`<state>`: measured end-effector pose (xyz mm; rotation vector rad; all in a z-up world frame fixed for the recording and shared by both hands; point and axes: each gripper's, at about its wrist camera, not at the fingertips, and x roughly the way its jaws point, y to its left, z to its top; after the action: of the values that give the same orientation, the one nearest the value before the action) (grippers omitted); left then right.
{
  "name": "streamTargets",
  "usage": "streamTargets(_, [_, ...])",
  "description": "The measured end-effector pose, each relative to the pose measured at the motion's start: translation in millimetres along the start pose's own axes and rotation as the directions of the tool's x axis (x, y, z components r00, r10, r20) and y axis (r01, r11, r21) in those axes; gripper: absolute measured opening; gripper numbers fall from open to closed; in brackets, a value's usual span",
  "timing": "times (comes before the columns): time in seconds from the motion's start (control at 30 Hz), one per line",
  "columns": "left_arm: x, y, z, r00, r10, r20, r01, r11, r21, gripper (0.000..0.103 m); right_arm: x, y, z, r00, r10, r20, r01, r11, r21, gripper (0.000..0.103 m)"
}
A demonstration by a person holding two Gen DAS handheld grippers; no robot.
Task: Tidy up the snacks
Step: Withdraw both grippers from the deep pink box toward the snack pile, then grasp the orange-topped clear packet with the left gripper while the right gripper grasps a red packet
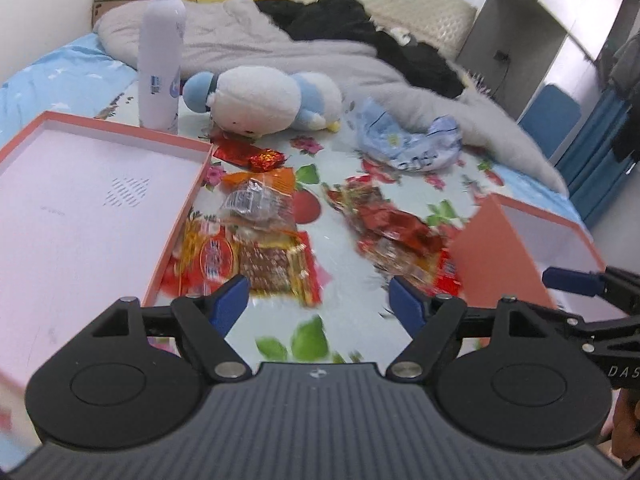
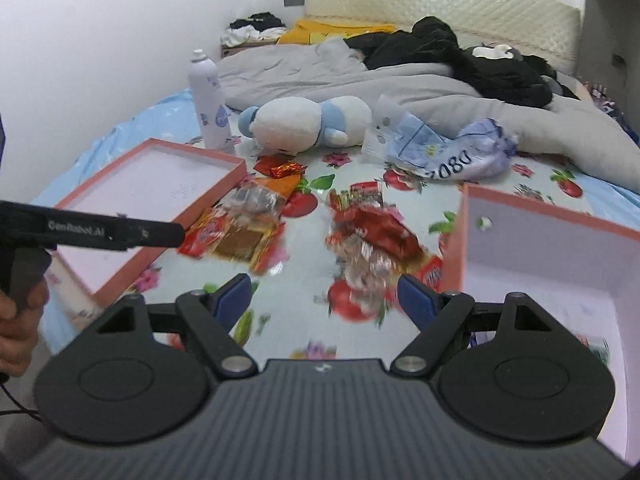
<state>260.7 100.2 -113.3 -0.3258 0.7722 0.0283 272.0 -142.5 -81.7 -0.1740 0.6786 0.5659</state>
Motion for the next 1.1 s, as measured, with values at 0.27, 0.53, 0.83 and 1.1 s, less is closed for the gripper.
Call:
streamTargets(0.27, [98,15,59,0.996,0.055,-0.072,-0.052,0.998,0.032,0.084,111,-17,46,0.99,-0.044,-0.132,0.038,0.998,-0.049,0.082])
streamTargets(0.53, [164,23,84,0.977,0.111,-0.183,-0.106,0.994,0.04,0.084,178,-29,59,0.972,-0.095,-0.214,0.075,0.993,-0.096,0.082])
streamTargets(0.83, [192,26,91,0.972,0.177,-0.153,-0.161,0.98,0.115,0.084,217,-21,61,0.943,-0.194,-0.269,0.132,0.964,-0.231,0.082])
streamTargets(1.1, [211,24,94,0.977,0.14,-0.161,-0.113,0.98,0.166,0.084,222,-34,59,0.939,-0.142,-0.313,0.104,0.985,-0.134,0.076])
